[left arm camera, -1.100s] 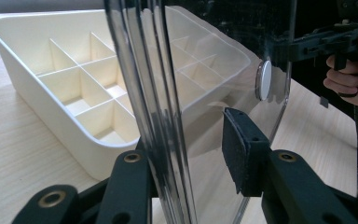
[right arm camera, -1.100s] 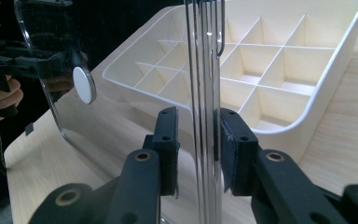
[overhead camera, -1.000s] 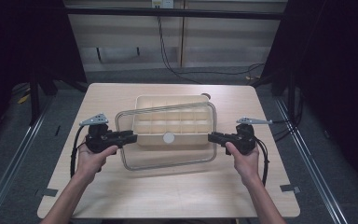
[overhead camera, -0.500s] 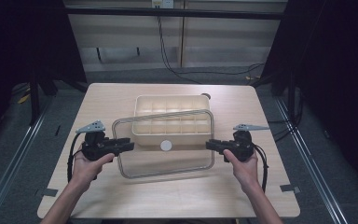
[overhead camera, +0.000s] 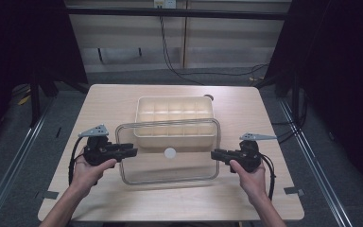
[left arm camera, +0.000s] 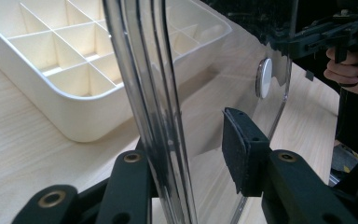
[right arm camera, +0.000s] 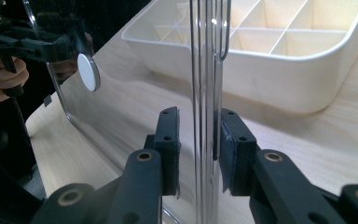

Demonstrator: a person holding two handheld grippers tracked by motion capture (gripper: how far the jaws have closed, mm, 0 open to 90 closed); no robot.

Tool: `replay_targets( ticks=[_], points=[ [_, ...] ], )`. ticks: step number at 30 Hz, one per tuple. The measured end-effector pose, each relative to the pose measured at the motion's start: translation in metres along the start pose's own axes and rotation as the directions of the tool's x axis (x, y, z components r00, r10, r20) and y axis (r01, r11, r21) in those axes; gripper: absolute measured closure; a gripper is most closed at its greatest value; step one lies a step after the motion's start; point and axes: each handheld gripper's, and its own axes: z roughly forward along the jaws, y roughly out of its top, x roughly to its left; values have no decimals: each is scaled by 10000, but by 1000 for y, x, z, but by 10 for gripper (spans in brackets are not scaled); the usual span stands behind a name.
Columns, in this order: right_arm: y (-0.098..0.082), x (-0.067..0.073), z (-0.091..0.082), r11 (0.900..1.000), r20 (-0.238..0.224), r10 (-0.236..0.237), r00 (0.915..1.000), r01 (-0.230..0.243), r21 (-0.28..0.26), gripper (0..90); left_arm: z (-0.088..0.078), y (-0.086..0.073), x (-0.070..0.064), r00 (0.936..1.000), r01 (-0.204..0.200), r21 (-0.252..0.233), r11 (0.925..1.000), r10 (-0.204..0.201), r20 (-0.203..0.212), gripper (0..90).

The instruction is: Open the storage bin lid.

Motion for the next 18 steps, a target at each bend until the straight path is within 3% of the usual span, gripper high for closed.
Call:
replay_targets(
  ticks=[8, 18],
  points=[
    [-9, 2, -5, 9995, -107, 210, 9997, -207, 240, 715, 2, -9, -4, 9997, 222, 117, 9997, -223, 98, 636],
    [-27, 7, -6, 9972, -317, 425, 9986, -404, 637, 729, 2, -21, -6, 9983, 524, 592, 9969, -537, 215, 624]
  ],
)
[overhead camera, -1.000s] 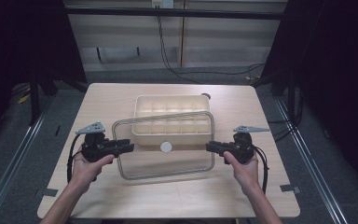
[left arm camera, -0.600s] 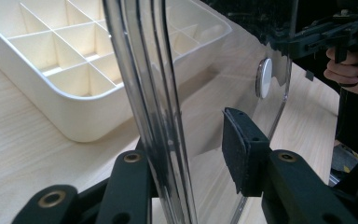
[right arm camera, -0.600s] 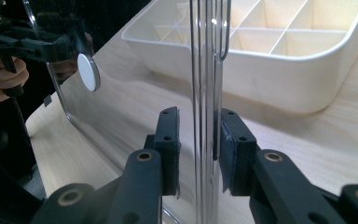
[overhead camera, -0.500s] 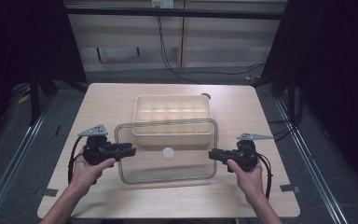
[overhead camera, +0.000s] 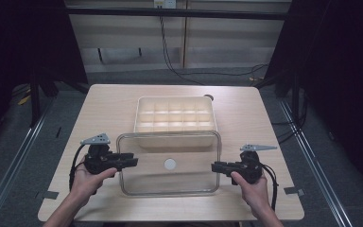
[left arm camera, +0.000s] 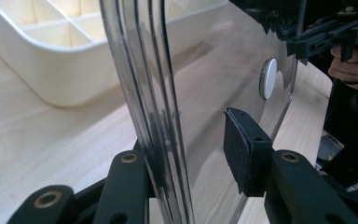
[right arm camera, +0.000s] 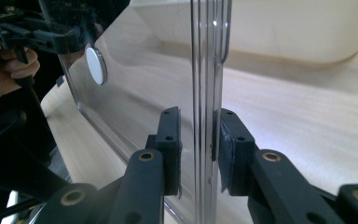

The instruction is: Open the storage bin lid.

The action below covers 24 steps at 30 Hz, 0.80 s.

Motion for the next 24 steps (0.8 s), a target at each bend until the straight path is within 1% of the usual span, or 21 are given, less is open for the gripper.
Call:
replay_targets(
  ticks=[2, 4, 6, 8, 15, 17, 20, 21, 24],
  points=[
    [-4, 0, 0, 9999, -119, 22, 9999, -21, 99, 734, 1, -3, 1, 10000, -37, 123, 9999, 36, 61, 622],
    [-7, 0, 1, 9997, -147, 111, 9998, -108, 204, 735, 2, -6, 1, 10000, 23, 212, 9998, -24, 64, 621],
    [-10, 0, 2, 9996, -94, 102, 9999, -99, 253, 734, 3, -8, 1, 10000, 7, 260, 9997, -8, 71, 620],
    [-12, 0, 2, 9995, -84, 115, 9999, -113, 281, 734, 3, -9, 0, 10000, 51, 215, 9998, -52, 72, 619],
    [-16, 2, 1, 9993, -90, 100, 9999, -97, 358, 733, 2, -14, -2, 10000, 20, 179, 9998, -21, 89, 617],
    [-18, 1, 2, 9994, -13, 30, 10000, -30, 337, 731, 3, -14, -2, 10000, -20, 181, 9998, 19, 35, 612],
    [-20, 1, 2, 9993, 54, 26, 10000, -28, 368, 728, 5, -16, -1, 10000, 63, 199, 9998, -64, 71, 605],
    [-20, 1, 2, 9993, 104, -21, 9999, 17, 367, 725, 6, -16, -1, 9999, 115, 194, 9997, -118, 124, 603],
    [-21, 0, 4, 9989, 173, -190, 9997, 183, 423, 715, 10, -16, 3, 9998, 158, 302, 9994, -162, 108, 590]
  ],
)
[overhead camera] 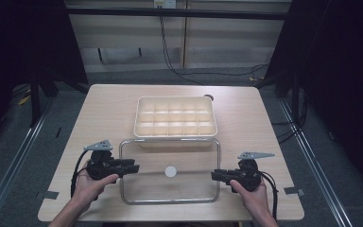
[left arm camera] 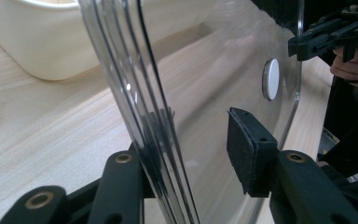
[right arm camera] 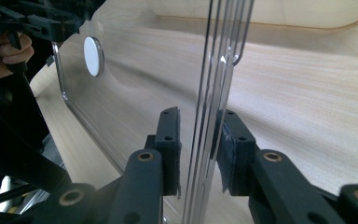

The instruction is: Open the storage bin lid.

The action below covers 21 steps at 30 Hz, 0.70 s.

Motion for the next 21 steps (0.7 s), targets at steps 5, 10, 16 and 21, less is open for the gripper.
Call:
replay_targets(
  ticks=[5, 10, 16, 21],
  points=[
    [3, -5, 5, 9999, 75, -129, 9999, 129, 6, 664, 5, 1, 5, 9999, 129, 107, 9999, -130, 57, 582],
    [9, -7, 5, 9993, 218, -277, 9994, 282, -241, 663, 7, 1, 4, 10000, 0, 198, 9998, -1, 35, 580],
    [7, -5, 4, 9991, 380, -376, 9986, 384, -198, 673, 12, -1, 2, 9996, 17, 288, 9996, -8, -287, 525],
    [6, -3, 5, 9979, 583, -620, 9964, 630, -147, 666, 15, -3, 2, 9987, -13, 367, 9993, 31, -500, 470]
  ],
)
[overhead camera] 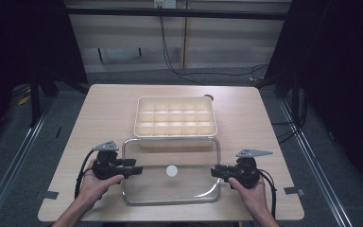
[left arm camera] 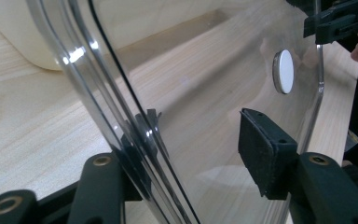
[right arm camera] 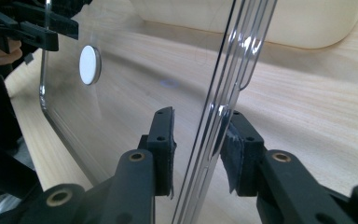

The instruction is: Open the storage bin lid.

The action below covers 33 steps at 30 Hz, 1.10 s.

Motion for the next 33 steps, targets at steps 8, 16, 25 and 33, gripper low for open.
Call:
replay_targets(
  ticks=[8, 16, 25, 33],
  points=[
    [0, 3, 2, 9997, 113, -201, 9997, 200, 111, 688, 2, -3, 3, 9995, 63, 133, 9999, -59, -311, 403],
    [-2, 3, 5, 9993, 74, -243, 9997, 241, 299, 715, 5, -5, 9, 9987, 224, 418, 9989, -204, -471, 343],
    [-5, -6, 5, 9989, -1305, 459, 9904, -470, -56, 646, 7, -4, 2, 9998, -44, 391, 9992, 50, -166, 348],
    [3, -9, 6, 9984, -987, 362, 9945, -403, -398, 669, 10, -3, 4, 9995, 158, 386, 9991, -148, -276, 334]
  ],
)
